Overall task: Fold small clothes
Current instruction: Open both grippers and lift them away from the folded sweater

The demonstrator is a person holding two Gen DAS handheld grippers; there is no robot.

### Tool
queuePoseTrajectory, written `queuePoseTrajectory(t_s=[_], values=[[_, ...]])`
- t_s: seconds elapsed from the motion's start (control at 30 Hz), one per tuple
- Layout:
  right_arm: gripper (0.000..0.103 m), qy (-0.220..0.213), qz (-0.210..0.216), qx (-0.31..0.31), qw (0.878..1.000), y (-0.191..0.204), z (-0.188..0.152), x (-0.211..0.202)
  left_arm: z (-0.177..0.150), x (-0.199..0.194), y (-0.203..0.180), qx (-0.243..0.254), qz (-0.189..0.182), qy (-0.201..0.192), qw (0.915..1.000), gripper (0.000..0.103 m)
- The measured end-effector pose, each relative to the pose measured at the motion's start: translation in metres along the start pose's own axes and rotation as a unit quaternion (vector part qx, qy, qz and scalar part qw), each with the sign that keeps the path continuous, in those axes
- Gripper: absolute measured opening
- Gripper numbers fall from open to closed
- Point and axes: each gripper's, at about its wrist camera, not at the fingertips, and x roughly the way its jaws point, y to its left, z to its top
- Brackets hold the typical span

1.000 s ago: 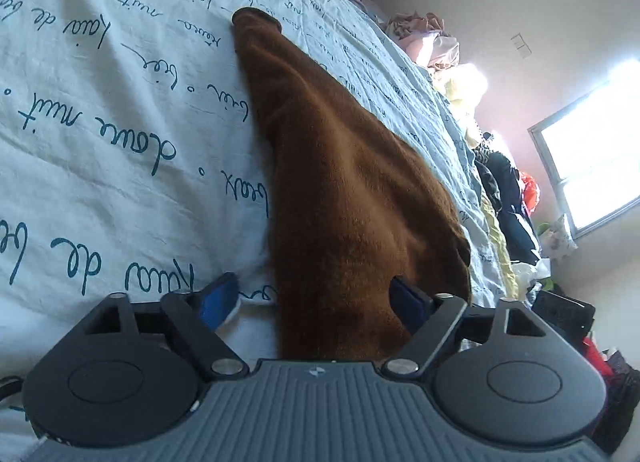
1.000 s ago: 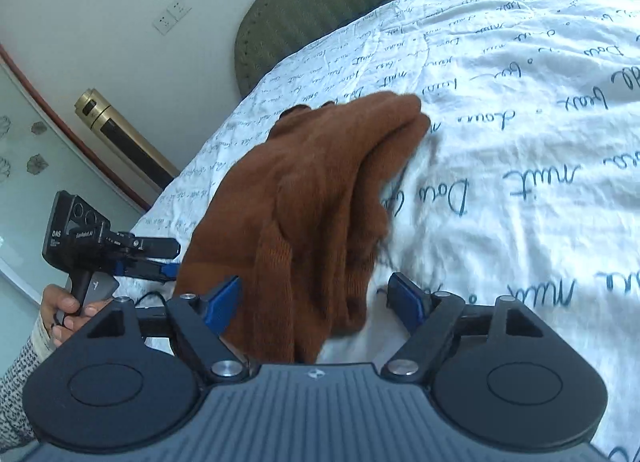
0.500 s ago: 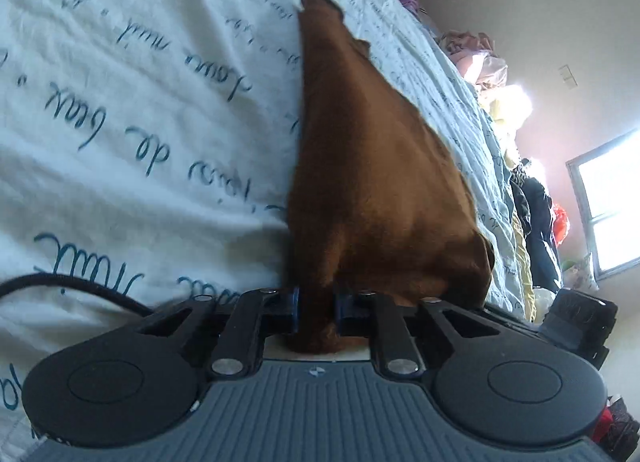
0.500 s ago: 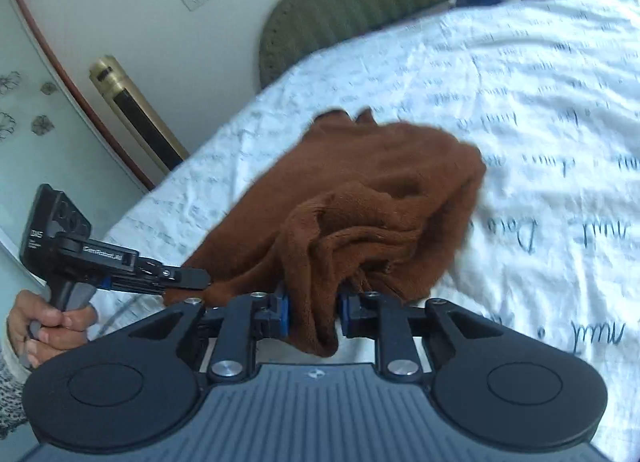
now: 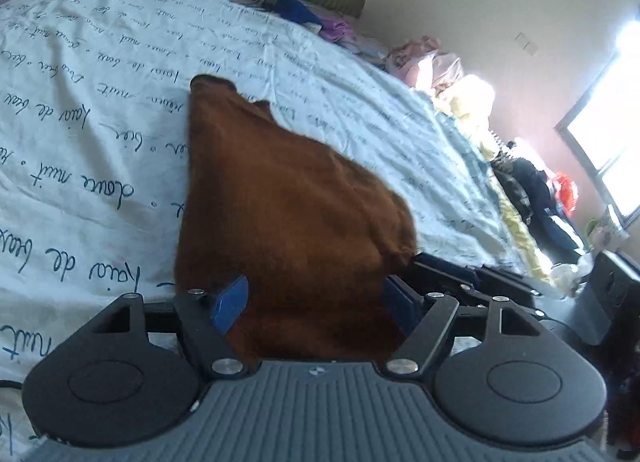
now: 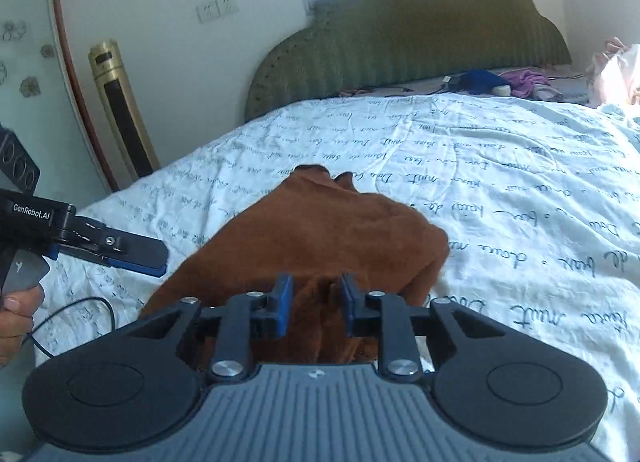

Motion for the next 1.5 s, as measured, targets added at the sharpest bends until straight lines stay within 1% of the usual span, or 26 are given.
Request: queuePoseTrajectory(t_s=[0.03, 0.07, 0.1, 0.13, 0.2, 0.27, 0.3, 0.33, 0.4, 0.43, 0.47, 0.5, 0.6, 0.7, 0.8, 0.93, 1.0, 1.07, 1.13, 1.2, 1.33, 1.37, 1.4, 1.43, 1.47, 1.5], values=[[0.019, 0.014, -0.033, -0.021, 0.999, 0.001, -0.002, 0.011, -0.005, 0.013, 0.001, -0.004, 0.006, 0.015, 0.9999, 0.069], [0.019, 0.028, -0.053, -0.028, 0.998, -0.006, -0.008, 0.021, -0.012, 0.024, 0.004, -0.002, 0.008, 0.016, 0.9998, 0.069], [0.019, 0.027, -0.049, -0.010, 0.998, -0.015, -0.009, 0.028, -0.017, 0.025, 0.003, 0.015, 0.015, -0.002, 0.9998, 0.074], [0.019, 0.022, -0.035, 0.017, 0.999, -0.026, -0.010, 0.029, -0.020, 0.024, -0.001, 0.028, 0.021, -0.005, 0.9994, 0.074], [0.020, 0.024, -0.023, 0.044, 0.999, -0.032, -0.009, 0.025, -0.021, 0.013, -0.002, 0.021, 0.019, 0.001, 0.9996, 0.077], [0.030, 0.014, -0.016, 0.067, 0.998, -0.029, -0.009, 0.007, -0.019, -0.001, -0.003, 0.028, 0.008, -0.003, 0.9996, 0.089], [0.032, 0.008, -0.008, 0.074, 0.997, -0.027, -0.009, -0.002, -0.018, -0.009, -0.004, 0.035, 0.012, -0.013, 0.9992, 0.099], [0.034, 0.002, -0.008, 0.076, 0.997, -0.023, -0.011, -0.012, -0.018, -0.017, -0.004, 0.040, 0.024, -0.026, 0.9986, 0.103], [0.053, -0.012, -0.041, 0.082, 0.996, -0.014, -0.018, -0.029, -0.018, -0.032, 0.000, 0.044, 0.045, -0.042, 0.9972, 0.103], [0.070, -0.006, -0.052, 0.076, 0.996, -0.008, -0.022, -0.033, -0.019, -0.036, 0.005, 0.039, 0.048, -0.042, 0.9972, 0.103], [0.074, 0.001, -0.062, 0.063, 0.996, -0.001, -0.030, -0.037, -0.020, -0.041, 0.011, 0.028, 0.051, -0.042, 0.9975, 0.103], [0.074, 0.005, -0.073, 0.056, 0.996, 0.003, -0.037, -0.040, -0.023, -0.045, 0.017, 0.020, 0.054, -0.042, 0.9975, 0.103], [0.074, 0.029, -0.079, 0.045, 0.995, 0.011, -0.056, -0.044, -0.032, -0.052, 0.031, 0.015, 0.074, -0.032, 0.9967, 0.103], [0.074, 0.040, -0.094, 0.042, 0.994, 0.014, -0.068, -0.055, -0.042, -0.054, 0.043, 0.010, 0.091, -0.022, 0.9955, 0.103], [0.074, 0.037, -0.112, 0.044, 0.992, 0.009, -0.078, -0.076, -0.047, -0.056, 0.049, 0.009, 0.103, -0.016, 0.9945, 0.103], [0.075, 0.013, -0.151, 0.057, 0.987, -0.010, -0.069, -0.104, -0.037, -0.057, 0.037, 0.032, 0.119, -0.030, 0.9919, 0.103], [0.082, 0.001, -0.157, 0.060, 0.986, -0.018, -0.056, -0.107, -0.028, -0.054, 0.024, 0.051, 0.126, -0.045, 0.9897, 0.103], [0.082, -0.008, -0.145, 0.053, 0.988, -0.017, -0.041, -0.098, -0.021, -0.048, 0.010, 0.070, 0.133, -0.052, 0.9873, 0.103], [0.082, -0.018, -0.118, 0.042, 0.992, -0.013, -0.026, -0.082, -0.013, -0.039, -0.003, 0.080, 0.131, -0.053, 0.9867, 0.103], [0.082, -0.030, -0.102, 0.043, 0.993, -0.010, -0.009, -0.056, -0.009, -0.029, -0.016, 0.098, 0.139, -0.058, 0.9837, 0.103], [0.082, -0.022, -0.074, 0.055, 0.996, -0.012, 0.020, 0.005, -0.004, -0.006, -0.029, 0.114, 0.147, -0.051, 0.9812, 0.103], [0.082, -0.015, -0.073, 0.055, 0.996, -0.015, 0.024, 0.023, -0.005, 0.003, -0.031, 0.118, 0.154, -0.048, 0.9799, 0.103], [0.082, 0.004, -0.078, 0.068, 0.995, -0.021, 0.026, 0.041, -0.006, 0.012, -0.030, 0.121, 0.160, -0.041, 0.9788, 0.103], [0.082, 0.038, -0.078, 0.083, 0.993, -0.029, 0.025, 0.060, -0.007, 0.024, -0.027, 0.124, 0.169, -0.026, 0.9775, 0.103], [0.086, 0.068, -0.067, 0.097, 0.991, -0.037, 0.019, 0.076, -0.009, 0.032, -0.022, 0.120, 0.178, -0.013, 0.9766, 0.103], [0.091, 0.057, -0.060, 0.116, 0.990, -0.043, 0.014, 0.078, -0.013, 0.034, -0.016, 0.111, 0.173, -0.011, 0.9786, 0.103]])
